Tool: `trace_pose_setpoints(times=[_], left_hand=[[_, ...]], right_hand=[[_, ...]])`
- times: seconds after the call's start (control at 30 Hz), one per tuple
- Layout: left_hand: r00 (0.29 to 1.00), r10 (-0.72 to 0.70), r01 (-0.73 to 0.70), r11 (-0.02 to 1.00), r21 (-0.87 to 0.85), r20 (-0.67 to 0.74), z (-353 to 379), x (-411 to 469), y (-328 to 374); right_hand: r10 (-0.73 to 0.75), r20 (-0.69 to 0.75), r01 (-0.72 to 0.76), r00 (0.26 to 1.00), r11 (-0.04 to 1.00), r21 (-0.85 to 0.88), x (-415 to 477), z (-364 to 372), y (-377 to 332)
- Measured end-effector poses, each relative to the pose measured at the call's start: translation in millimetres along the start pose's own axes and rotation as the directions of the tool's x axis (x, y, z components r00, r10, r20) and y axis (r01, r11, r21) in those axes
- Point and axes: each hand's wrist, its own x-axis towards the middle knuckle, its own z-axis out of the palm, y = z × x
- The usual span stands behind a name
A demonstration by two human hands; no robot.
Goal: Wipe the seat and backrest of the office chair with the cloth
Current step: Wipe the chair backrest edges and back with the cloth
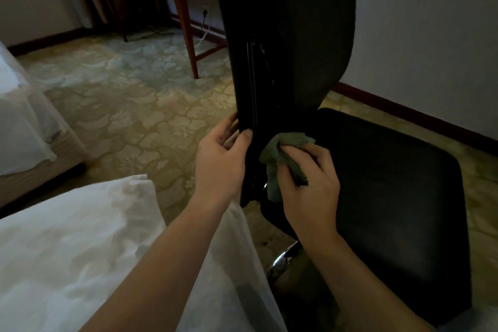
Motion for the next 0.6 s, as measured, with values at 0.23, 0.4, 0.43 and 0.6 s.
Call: trace_pose_setpoints(times=[0.23, 0.4, 0.43, 0.6], left_hand=[[0.977, 0.212, -0.212, 0.977, -0.014, -0.001, 4, 14, 58], [0.958, 0.286, -0.286, 0.958, 0.000, -0.014, 6, 35, 92], [0.957, 0.289, -0.289, 0.957, -0.003, -0.011, 5, 37, 95], [0.958, 0.287, -0.287, 0.958, 0.008, -0.010, 6, 38, 102]], right_hand=[[-0.139, -0.100, 0.138, 0.985, 0.990, -0.020, 70, -11, -39], [-0.297, -0.077, 0.292, 0.952, 0.954, -0.074, 111, -2, -64], [-0.329, -0.063, 0.321, 0.942, 0.941, -0.103, 116, 0, -66], [-0.392, 0.007, 0.384, 0.920, 0.898, -0.213, 123, 8, -74]])
